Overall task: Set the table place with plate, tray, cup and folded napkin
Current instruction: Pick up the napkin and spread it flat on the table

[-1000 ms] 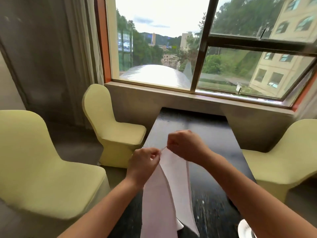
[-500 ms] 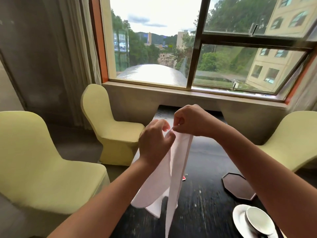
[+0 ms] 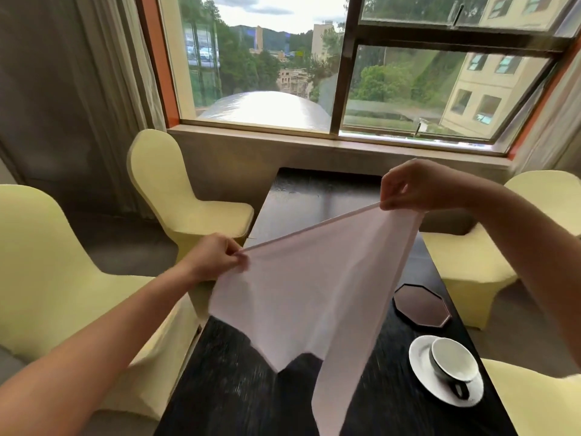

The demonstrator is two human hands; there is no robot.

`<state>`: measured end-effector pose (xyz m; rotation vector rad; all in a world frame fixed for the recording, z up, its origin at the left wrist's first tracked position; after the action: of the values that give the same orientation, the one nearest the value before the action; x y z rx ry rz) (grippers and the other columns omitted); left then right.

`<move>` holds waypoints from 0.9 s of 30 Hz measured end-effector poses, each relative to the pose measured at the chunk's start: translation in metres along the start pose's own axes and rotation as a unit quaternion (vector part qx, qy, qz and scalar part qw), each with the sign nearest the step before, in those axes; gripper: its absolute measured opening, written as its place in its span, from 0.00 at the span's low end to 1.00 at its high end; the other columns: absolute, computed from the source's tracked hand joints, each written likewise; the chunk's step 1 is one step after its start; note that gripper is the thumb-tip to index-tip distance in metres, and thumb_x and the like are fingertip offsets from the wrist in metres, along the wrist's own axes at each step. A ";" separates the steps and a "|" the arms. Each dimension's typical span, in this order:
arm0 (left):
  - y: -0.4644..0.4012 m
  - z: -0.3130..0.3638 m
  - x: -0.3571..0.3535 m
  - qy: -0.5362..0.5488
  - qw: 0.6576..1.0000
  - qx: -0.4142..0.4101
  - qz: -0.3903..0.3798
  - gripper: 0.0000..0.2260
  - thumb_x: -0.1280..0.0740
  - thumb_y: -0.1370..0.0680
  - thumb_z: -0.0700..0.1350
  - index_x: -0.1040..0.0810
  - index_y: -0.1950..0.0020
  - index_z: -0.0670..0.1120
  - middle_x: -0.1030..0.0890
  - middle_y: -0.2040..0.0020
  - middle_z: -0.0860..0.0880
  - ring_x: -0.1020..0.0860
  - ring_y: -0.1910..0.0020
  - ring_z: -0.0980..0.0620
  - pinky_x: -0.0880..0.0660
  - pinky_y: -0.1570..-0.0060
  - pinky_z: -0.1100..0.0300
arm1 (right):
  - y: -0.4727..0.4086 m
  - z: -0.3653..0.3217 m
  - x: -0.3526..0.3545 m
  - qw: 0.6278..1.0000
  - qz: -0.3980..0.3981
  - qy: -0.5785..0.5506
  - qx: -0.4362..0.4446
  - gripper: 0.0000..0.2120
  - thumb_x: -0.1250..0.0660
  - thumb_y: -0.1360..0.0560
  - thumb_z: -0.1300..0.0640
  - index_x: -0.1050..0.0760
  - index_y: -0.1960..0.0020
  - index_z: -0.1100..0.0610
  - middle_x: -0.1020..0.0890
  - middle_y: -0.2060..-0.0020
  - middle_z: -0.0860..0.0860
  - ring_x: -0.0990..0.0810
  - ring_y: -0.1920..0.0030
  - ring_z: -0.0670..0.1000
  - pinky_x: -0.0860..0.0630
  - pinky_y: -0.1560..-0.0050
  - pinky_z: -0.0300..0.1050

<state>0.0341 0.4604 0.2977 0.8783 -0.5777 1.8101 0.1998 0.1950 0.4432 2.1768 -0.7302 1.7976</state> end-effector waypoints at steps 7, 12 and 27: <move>-0.025 -0.023 0.014 -0.096 0.995 0.014 -0.038 0.08 0.33 0.24 0.44 0.17 0.50 0.42 0.17 0.54 0.46 0.23 0.62 0.56 0.30 0.65 0.67 | 0.010 0.058 -0.024 0.994 -0.014 -0.034 -0.098 0.03 0.30 0.29 0.60 0.20 0.61 0.57 0.20 0.65 0.50 0.22 0.60 0.51 0.26 0.56 0.46; -0.055 0.014 0.060 -0.132 0.982 -0.076 0.110 0.08 0.34 0.24 0.38 0.18 0.48 0.37 0.16 0.49 0.40 0.20 0.53 0.46 0.29 0.50 0.59 | 0.001 0.082 -0.012 0.988 0.083 -0.004 -0.129 0.02 0.30 0.30 0.64 0.19 0.57 0.60 0.16 0.58 0.57 0.19 0.56 0.55 0.22 0.48 0.52; 0.020 0.008 0.043 -0.241 0.908 -0.275 0.207 0.07 0.35 0.23 0.40 0.17 0.50 0.42 0.15 0.61 0.41 0.17 0.65 0.40 0.19 0.66 0.45 | 0.076 0.052 -0.045 0.965 0.240 0.101 -0.025 0.01 0.29 0.30 0.66 0.19 0.60 0.62 0.16 0.67 0.59 0.18 0.66 0.60 0.23 0.53 0.55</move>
<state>0.0078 0.4716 0.3364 0.8398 -1.6081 1.6382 0.1996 0.1159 0.3776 1.8511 -1.3225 2.1506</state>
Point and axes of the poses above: each hand's wrist, its own y-axis away from the middle knuckle, its own x-axis out of the back of the hand, z = x × y, the point moved 4 cm from there along -y, towards the middle knuckle
